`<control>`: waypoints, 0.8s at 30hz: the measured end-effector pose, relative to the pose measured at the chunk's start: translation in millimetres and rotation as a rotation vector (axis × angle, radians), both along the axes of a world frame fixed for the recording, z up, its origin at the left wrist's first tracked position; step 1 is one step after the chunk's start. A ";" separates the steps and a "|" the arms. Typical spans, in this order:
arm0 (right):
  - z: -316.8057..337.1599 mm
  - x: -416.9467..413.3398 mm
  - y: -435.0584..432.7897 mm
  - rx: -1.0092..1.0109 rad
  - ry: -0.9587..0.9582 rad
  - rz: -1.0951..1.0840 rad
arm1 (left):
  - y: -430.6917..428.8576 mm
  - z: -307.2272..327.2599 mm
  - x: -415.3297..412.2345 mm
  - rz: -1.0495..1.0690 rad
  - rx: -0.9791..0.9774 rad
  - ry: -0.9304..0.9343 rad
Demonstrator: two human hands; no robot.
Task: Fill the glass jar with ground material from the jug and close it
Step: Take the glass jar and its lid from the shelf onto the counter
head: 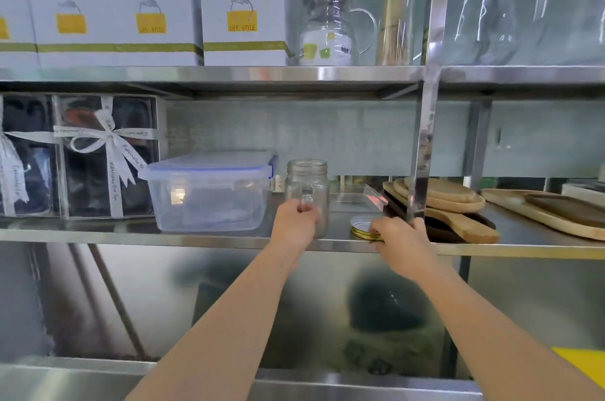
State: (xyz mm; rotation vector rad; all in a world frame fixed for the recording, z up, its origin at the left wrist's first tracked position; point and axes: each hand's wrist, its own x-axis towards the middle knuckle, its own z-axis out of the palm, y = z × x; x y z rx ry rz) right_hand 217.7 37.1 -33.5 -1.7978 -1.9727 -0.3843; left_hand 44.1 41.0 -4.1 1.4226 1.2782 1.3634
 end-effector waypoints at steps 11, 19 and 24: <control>0.1 -0.5 -72.9 0.069 -0.029 0.170 | -59.4 -7.3 -17.7 0.225 0.001 -0.231; 13.6 3.1 -150.5 -0.025 -0.107 0.288 | -133.2 -26.8 -33.7 0.259 -0.135 -0.342; 4.5 -1.4 -209.0 -0.015 -0.244 0.346 | -187.8 -28.6 -38.2 0.262 -0.171 -0.317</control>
